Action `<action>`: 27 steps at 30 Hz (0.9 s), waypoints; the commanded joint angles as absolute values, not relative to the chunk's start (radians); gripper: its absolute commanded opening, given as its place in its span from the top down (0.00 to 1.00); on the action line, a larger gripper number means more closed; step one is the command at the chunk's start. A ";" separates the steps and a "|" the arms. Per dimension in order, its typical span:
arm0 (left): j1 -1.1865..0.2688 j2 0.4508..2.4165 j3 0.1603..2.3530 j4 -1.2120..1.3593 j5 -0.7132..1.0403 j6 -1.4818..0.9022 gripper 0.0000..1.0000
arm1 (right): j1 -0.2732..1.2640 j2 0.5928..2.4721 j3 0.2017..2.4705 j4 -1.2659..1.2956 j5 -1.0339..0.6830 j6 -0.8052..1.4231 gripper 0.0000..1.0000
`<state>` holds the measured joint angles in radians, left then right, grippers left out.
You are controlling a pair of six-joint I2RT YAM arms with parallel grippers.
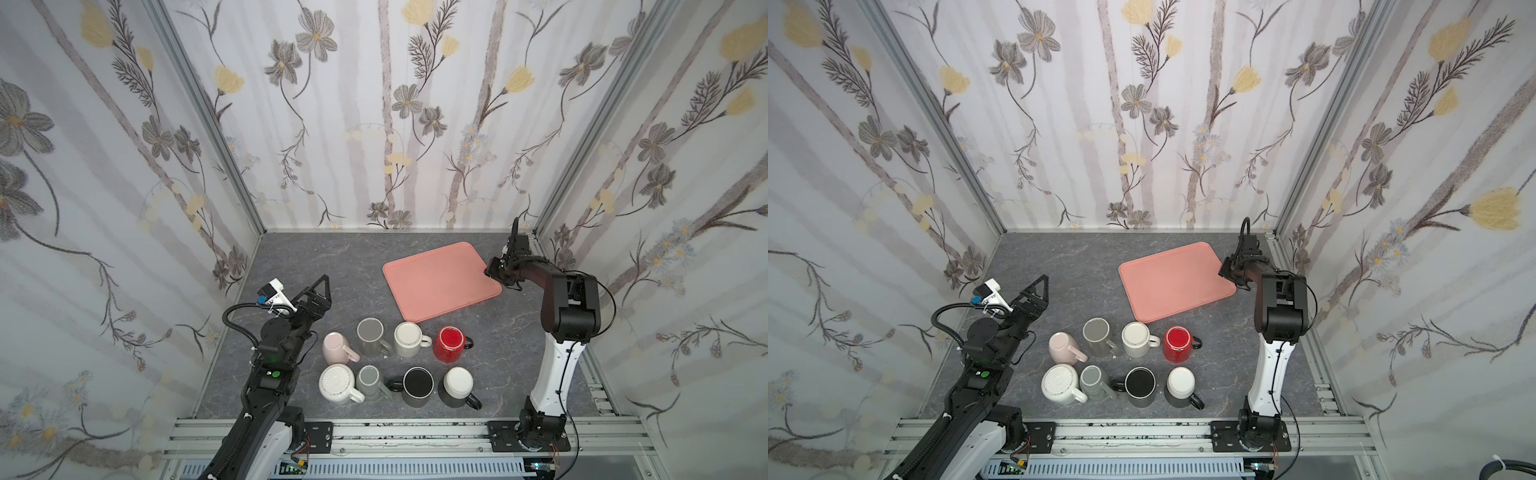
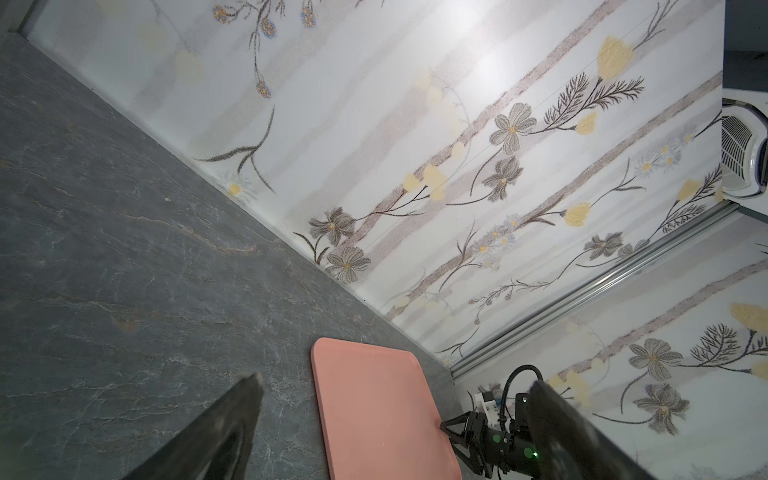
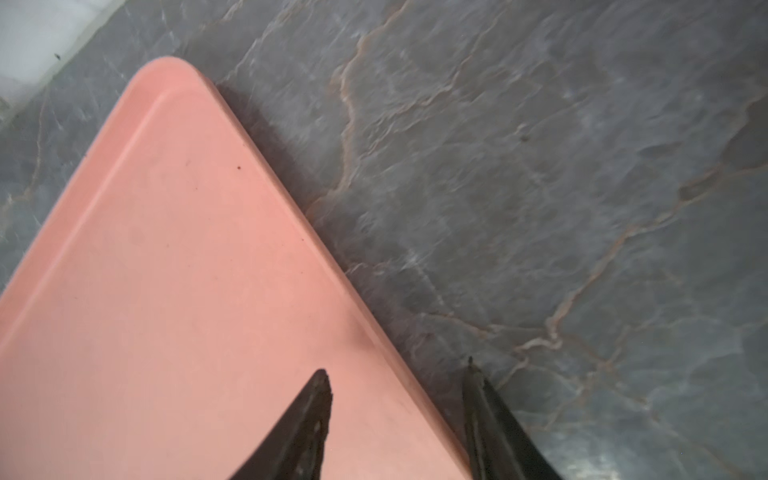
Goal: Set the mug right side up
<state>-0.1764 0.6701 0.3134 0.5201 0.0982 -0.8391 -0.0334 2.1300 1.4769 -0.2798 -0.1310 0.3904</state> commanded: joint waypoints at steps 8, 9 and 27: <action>-0.177 0.661 0.311 0.544 0.105 -0.852 0.00 | 0.098 2.125 1.443 -0.365 0.087 0.312 0.75; -0.177 0.661 0.310 0.545 0.107 -0.852 0.00 | 0.108 2.124 1.437 -0.367 0.096 0.308 0.77; -0.183 0.654 0.300 0.555 0.137 -0.887 0.00 | 0.270 2.003 1.273 -0.258 0.063 0.274 1.00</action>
